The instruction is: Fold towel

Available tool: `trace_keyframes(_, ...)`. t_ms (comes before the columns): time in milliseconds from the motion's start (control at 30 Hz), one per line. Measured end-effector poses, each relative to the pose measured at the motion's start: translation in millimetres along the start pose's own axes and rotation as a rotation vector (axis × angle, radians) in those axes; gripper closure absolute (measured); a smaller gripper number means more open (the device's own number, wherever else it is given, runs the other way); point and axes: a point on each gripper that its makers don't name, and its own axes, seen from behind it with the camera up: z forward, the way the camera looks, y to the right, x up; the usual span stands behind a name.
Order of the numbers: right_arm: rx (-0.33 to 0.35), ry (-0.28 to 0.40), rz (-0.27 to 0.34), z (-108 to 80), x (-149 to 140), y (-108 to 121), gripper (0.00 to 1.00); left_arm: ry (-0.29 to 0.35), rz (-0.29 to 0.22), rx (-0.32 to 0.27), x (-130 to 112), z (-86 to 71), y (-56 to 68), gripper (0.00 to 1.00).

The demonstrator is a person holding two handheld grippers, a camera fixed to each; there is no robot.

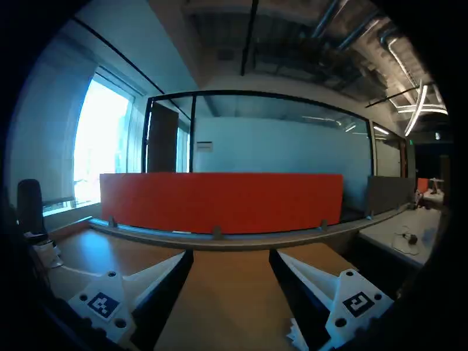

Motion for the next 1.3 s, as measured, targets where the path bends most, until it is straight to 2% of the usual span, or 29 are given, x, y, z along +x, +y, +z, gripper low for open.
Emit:
trace_keyframes(200, -0.016, 0.005, 0.031, 6.4, -12.6, 11.3, 0.00, 0.017, 0.015, 0.005, -19.0, -2.9, -0.1, 0.06)
trace_keyframes(400, 0.012, 0.004, 0.046, 10.1, -24.9, 7.4, 0.00, 0.034, 0.009, 0.020, -32.1, -6.7, -7.0, 0.06)
trace_keyframes(700, -0.010, 0.014, 0.002, 14.7, -31.7, 7.6, 0.00, 0.036, -0.021, 0.032, -48.5, -8.0, -12.4, 0.06)
trace_keyframes(900, -0.010, 0.016, -0.013, 17.8, -26.6, 7.2, 0.00, 0.048, -0.032, 0.032, -53.0, -9.4, -15.3, 0.06)
trace_keyframes(1300, 0.006, 0.003, -0.031, 21.0, -36.2, -2.3, 0.00, 0.031, -0.018, 0.019, -65.2, -6.5, -14.9, 0.06)
